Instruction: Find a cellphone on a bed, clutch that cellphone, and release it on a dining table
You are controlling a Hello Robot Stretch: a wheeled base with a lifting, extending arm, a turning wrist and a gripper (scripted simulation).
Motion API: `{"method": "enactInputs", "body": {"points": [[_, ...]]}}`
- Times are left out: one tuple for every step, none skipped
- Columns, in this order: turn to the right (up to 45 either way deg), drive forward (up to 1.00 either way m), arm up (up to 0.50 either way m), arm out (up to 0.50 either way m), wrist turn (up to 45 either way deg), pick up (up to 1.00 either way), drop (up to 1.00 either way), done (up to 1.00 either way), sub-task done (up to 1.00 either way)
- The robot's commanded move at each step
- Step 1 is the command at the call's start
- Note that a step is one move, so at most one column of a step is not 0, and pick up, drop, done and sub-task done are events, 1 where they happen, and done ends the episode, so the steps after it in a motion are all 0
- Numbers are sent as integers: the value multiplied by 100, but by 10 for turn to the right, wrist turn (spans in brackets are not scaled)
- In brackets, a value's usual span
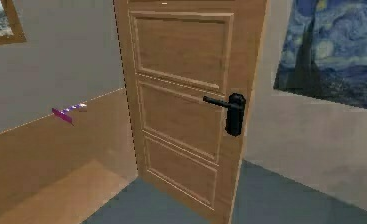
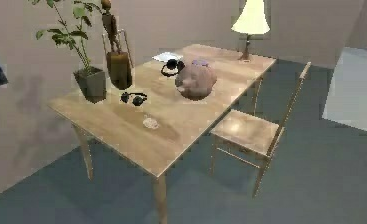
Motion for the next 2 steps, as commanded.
{"method": "enactInputs", "body": {"points": [[-420,0,0,0,0,0,0,0,0],[0,100,0,0,0,0,0,0,0]]}}
